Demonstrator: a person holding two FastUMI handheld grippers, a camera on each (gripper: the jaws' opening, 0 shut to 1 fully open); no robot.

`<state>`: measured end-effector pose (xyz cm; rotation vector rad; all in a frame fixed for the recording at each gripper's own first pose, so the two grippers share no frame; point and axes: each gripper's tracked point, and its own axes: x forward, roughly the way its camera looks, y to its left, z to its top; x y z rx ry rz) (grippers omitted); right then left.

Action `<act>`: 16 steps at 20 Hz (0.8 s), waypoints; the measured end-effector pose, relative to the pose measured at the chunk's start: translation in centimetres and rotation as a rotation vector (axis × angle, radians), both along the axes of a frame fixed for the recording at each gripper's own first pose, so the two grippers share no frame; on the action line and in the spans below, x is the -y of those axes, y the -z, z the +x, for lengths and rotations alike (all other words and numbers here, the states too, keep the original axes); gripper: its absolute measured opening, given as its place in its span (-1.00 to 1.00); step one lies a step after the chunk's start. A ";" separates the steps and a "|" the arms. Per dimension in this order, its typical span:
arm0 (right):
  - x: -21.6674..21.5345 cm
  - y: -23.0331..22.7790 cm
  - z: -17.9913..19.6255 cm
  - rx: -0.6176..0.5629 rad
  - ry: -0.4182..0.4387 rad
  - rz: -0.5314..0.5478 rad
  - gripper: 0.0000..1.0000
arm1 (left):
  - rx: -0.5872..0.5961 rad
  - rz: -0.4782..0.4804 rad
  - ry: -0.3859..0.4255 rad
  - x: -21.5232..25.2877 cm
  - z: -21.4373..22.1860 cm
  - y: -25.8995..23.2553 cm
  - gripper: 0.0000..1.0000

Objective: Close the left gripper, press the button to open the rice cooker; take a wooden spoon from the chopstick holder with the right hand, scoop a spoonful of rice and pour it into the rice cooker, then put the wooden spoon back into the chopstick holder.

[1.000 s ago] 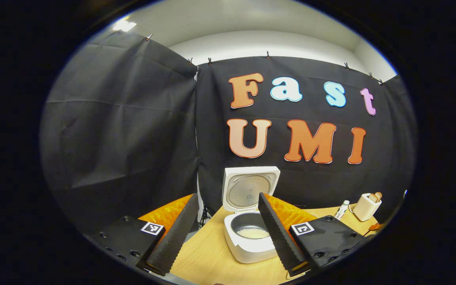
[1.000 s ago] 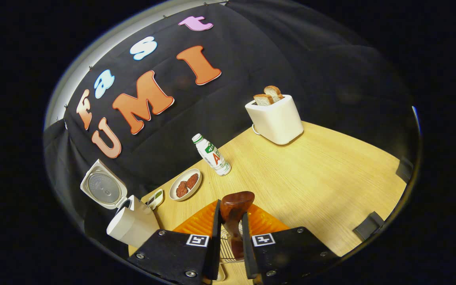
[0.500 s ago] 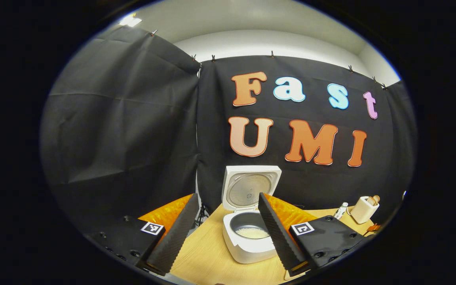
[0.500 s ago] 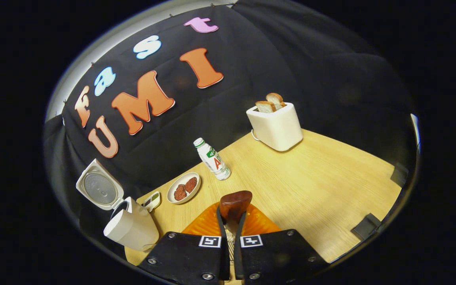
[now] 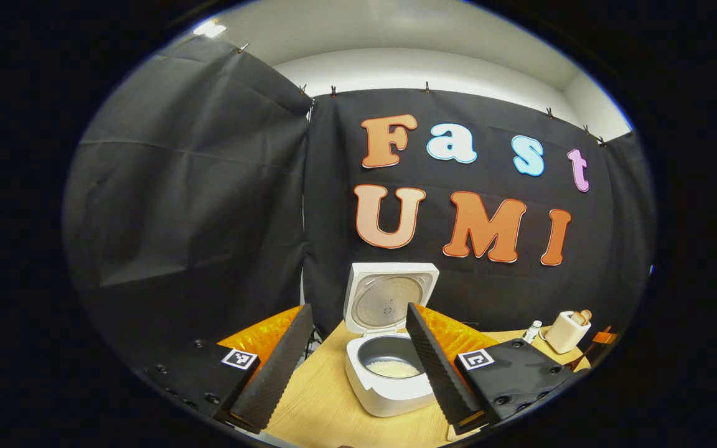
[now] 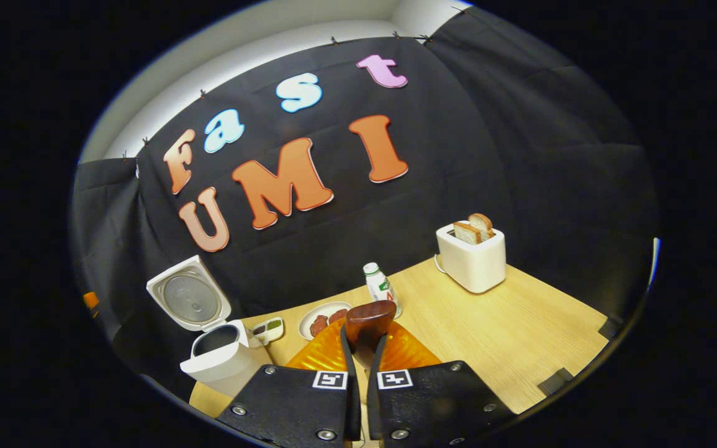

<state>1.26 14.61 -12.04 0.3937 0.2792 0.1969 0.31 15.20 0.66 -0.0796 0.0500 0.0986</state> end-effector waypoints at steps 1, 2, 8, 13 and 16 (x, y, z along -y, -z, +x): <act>-1.1 -0.6 -0.4 0.016 -0.024 -0.018 -0.94 | -0.003 -0.008 0.004 -0.2 0.1 0.1 1.00; -2.1 -1.3 -0.9 0.037 -0.048 -0.039 -0.93 | -0.006 -0.014 0.008 -0.4 0.2 0.2 1.00; -8.1 -0.7 -3.5 0.084 -0.167 -0.155 -0.94 | -0.006 0.010 0.005 -2.1 0.4 0.0 1.00; -11.2 1.8 -4.4 0.067 -0.207 -0.189 -0.93 | -0.008 0.020 0.011 -3.2 0.4 -0.3 1.00; -12.0 4.2 -4.2 0.058 -0.203 -0.249 -0.93 | -0.017 0.033 0.008 -3.9 0.3 0.0 0.99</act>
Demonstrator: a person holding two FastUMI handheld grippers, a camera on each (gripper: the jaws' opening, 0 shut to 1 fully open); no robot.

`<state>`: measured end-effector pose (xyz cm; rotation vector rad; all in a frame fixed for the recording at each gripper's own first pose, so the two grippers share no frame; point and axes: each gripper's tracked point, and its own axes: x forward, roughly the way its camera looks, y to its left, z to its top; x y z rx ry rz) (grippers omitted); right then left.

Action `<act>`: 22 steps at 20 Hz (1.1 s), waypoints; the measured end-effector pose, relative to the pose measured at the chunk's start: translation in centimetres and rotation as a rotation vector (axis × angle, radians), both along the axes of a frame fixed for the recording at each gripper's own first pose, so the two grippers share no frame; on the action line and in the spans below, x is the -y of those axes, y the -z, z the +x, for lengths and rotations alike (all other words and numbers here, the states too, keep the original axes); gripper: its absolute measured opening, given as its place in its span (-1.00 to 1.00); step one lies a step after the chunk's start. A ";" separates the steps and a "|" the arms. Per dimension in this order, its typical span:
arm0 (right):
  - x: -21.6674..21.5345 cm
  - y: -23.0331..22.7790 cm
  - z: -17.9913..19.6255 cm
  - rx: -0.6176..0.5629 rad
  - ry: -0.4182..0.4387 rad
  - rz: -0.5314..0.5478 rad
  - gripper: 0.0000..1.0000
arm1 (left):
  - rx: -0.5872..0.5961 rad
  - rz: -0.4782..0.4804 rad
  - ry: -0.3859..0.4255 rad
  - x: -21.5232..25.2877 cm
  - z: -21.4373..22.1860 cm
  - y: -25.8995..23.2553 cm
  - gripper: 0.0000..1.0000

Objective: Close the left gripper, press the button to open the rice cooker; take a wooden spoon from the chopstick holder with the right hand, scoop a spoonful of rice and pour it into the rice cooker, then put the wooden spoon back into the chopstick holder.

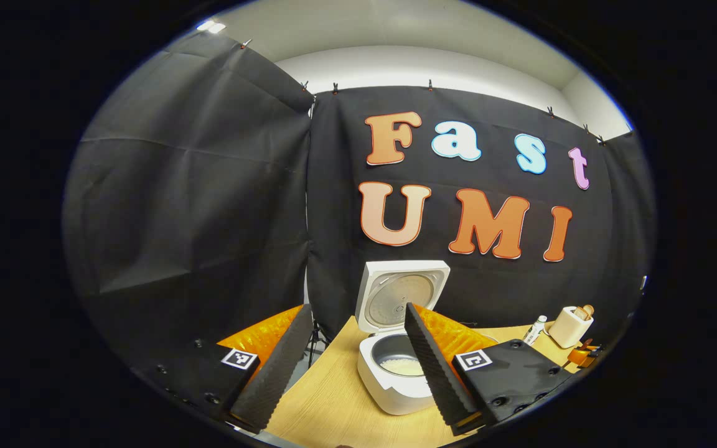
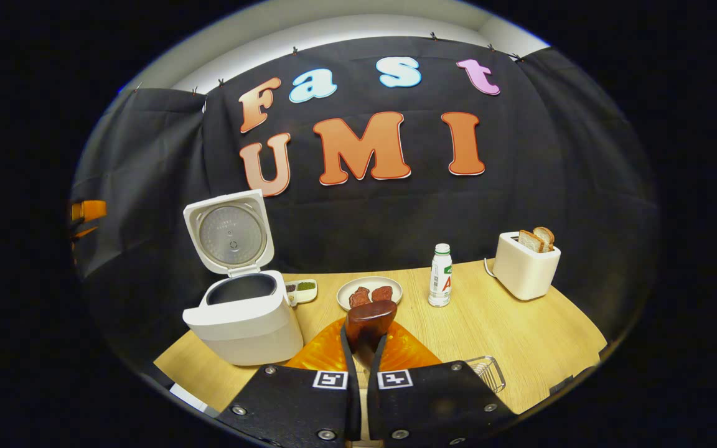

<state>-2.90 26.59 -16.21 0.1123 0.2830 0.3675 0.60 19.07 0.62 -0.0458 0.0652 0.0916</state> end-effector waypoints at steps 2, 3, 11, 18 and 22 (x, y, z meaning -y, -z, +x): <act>-0.4 1.5 0.1 0.010 -0.005 -0.067 -0.94 | -0.001 0.008 0.002 -0.1 0.0 0.0 1.00; -0.7 2.1 0.2 0.019 -0.017 -0.100 -0.94 | 0.000 0.012 0.004 -0.1 0.0 -0.1 1.00; -2.7 6.3 -0.4 0.048 -0.094 -0.242 -0.94 | -0.005 0.037 0.017 0.1 0.3 0.0 0.99; -1.8 8.4 0.0 -0.083 -0.043 -0.027 -0.93 | -0.030 0.048 0.033 0.3 0.7 1.0 1.00; -1.2 8.7 0.1 -0.149 0.006 0.090 -0.94 | -0.041 0.045 0.046 0.5 0.9 1.5 1.00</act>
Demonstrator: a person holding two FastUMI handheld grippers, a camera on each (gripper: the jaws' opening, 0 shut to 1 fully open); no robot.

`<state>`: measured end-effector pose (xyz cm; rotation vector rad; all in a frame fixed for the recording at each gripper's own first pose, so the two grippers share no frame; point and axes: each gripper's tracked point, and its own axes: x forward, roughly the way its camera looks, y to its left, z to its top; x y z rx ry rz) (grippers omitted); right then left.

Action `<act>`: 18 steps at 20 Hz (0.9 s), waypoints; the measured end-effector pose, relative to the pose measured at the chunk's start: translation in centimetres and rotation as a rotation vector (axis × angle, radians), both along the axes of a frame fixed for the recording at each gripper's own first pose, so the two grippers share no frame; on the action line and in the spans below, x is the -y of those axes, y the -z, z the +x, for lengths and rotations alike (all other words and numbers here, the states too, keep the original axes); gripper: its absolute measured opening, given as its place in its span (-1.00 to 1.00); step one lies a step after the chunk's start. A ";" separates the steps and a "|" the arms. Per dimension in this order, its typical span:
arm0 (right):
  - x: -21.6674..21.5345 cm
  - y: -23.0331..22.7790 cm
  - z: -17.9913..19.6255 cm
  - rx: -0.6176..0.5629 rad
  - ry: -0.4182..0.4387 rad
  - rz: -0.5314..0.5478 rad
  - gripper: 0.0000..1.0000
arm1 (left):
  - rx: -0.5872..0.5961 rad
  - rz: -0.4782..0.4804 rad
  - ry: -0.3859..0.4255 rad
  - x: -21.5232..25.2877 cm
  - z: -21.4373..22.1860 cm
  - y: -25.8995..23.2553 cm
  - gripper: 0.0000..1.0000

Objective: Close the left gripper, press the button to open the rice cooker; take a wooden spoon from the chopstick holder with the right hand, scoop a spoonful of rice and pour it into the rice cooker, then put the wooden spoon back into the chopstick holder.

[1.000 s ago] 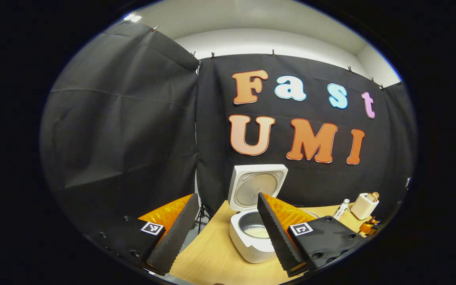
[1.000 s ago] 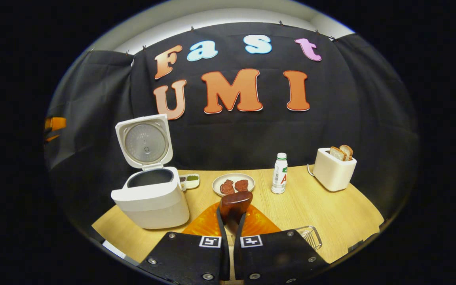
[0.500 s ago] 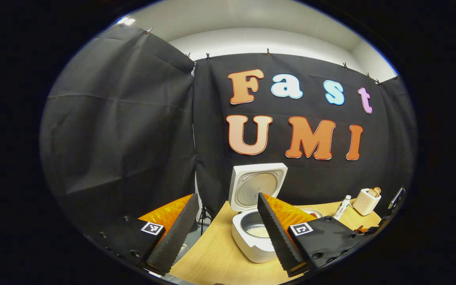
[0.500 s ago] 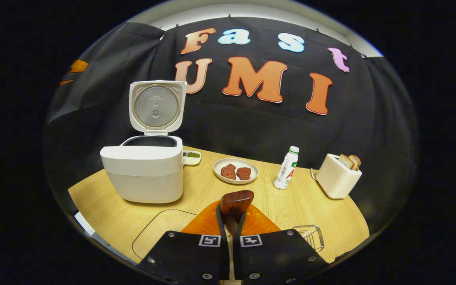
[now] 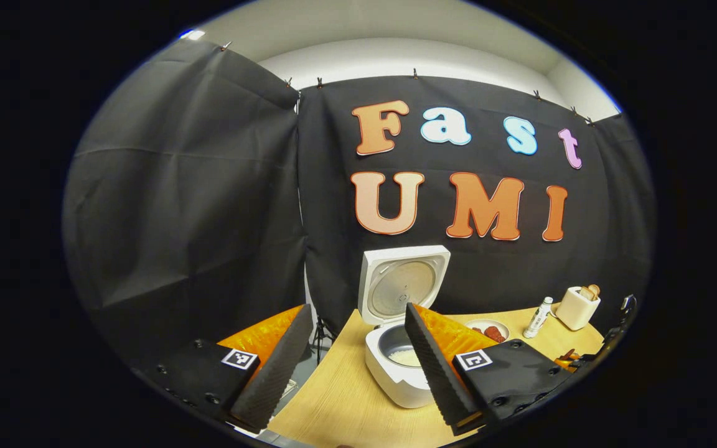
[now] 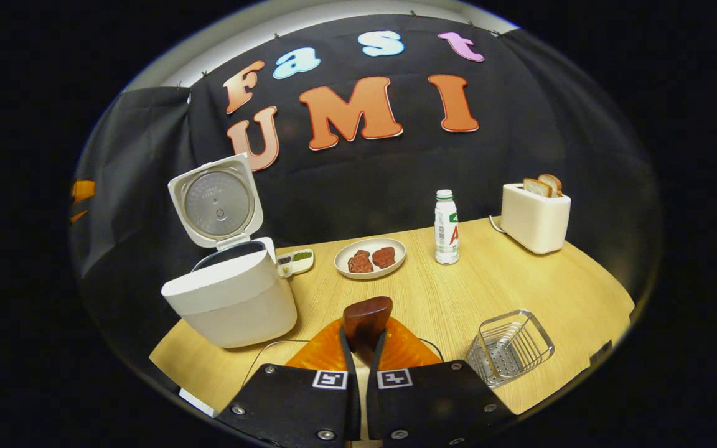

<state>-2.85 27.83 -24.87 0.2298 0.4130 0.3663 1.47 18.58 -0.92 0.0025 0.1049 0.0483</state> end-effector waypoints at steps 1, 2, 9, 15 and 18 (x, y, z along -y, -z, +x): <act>-0.1 0.2 -0.1 -0.015 0.005 0.021 -0.94 | -0.002 -0.007 0.005 0.1 0.2 0.2 0.99; -0.3 0.2 -0.3 -0.029 0.008 0.044 -0.94 | -0.005 -0.013 0.010 0.3 0.3 0.3 0.99; -3.1 0.5 -1.6 -0.140 -0.002 0.226 -0.93 | -0.007 -0.019 0.021 0.1 0.8 0.5 1.00; -2.3 2.4 -1.0 -0.295 0.104 0.469 -0.94 | -0.021 -0.043 0.022 -0.2 0.8 1.2 1.00; -1.1 3.5 -0.9 -0.379 0.172 0.578 -0.94 | -0.016 -0.016 0.014 -0.5 0.6 1.1 1.00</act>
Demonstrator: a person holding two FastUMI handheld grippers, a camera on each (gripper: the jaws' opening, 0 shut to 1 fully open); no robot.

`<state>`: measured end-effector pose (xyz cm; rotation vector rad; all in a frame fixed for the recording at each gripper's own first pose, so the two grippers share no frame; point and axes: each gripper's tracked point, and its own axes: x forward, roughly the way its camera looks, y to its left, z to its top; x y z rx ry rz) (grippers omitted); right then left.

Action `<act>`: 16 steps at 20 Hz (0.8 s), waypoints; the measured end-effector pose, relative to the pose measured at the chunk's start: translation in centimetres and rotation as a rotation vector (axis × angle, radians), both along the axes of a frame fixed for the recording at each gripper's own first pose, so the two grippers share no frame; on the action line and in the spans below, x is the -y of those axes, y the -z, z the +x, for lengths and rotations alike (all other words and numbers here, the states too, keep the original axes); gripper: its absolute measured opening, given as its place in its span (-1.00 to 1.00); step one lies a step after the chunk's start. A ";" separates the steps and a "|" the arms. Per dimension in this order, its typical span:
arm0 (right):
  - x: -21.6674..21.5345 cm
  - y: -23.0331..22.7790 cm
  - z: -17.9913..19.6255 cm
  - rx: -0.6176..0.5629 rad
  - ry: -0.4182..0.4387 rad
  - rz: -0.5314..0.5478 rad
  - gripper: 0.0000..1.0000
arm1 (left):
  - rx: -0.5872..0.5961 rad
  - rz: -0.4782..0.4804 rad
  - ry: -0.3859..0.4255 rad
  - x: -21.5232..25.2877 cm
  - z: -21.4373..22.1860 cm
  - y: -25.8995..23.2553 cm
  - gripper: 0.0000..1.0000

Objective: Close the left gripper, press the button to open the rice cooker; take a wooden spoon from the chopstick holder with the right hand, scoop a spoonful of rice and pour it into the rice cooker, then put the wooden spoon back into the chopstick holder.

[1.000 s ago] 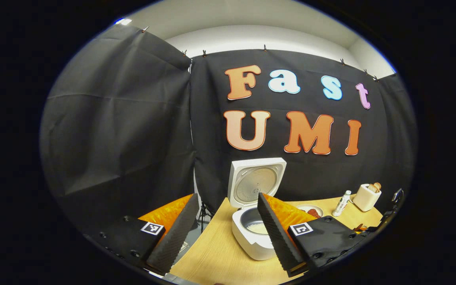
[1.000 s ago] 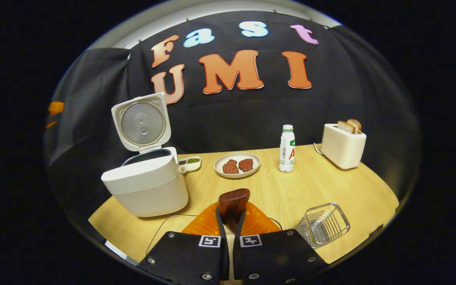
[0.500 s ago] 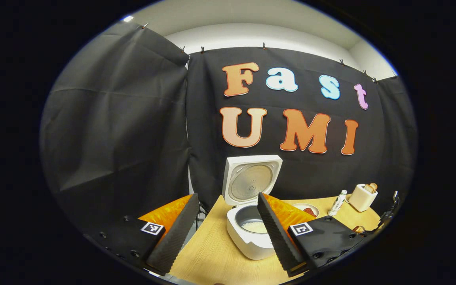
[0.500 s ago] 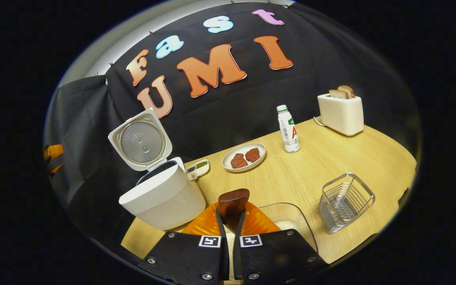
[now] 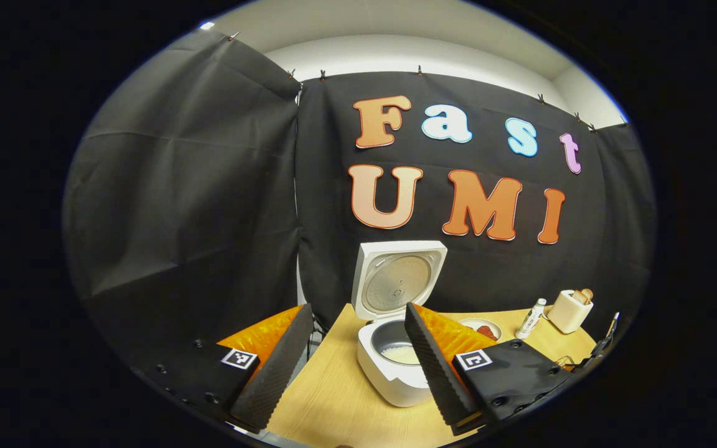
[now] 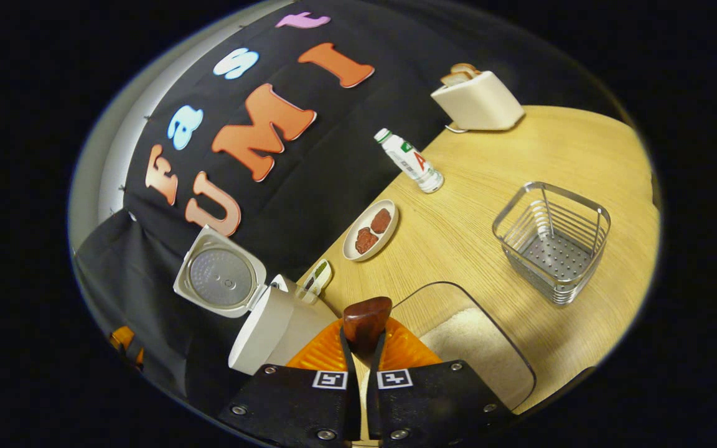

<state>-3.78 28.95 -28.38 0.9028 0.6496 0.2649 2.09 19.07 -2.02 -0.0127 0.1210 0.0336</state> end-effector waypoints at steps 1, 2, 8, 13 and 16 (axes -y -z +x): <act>0.4 0.3 0.0 -0.028 0.018 0.032 -0.94 | 0.003 0.005 0.001 0.0 -0.1 -0.1 1.00; 0.7 0.4 0.1 -0.048 0.033 0.062 -0.94 | 0.005 0.006 0.004 0.0 -0.2 -0.2 1.00; 2.4 0.0 0.2 -0.122 0.121 0.241 -0.94 | 0.024 -0.001 0.010 0.2 -0.4 -0.6 1.00; 4.4 -1.1 0.5 -0.120 0.165 0.270 -0.93 | 0.030 -0.016 0.035 1.6 0.0 -0.8 1.00; 5.5 -2.0 0.4 -0.119 0.184 0.272 -0.94 | 0.036 -0.022 0.057 2.7 0.1 -1.1 1.00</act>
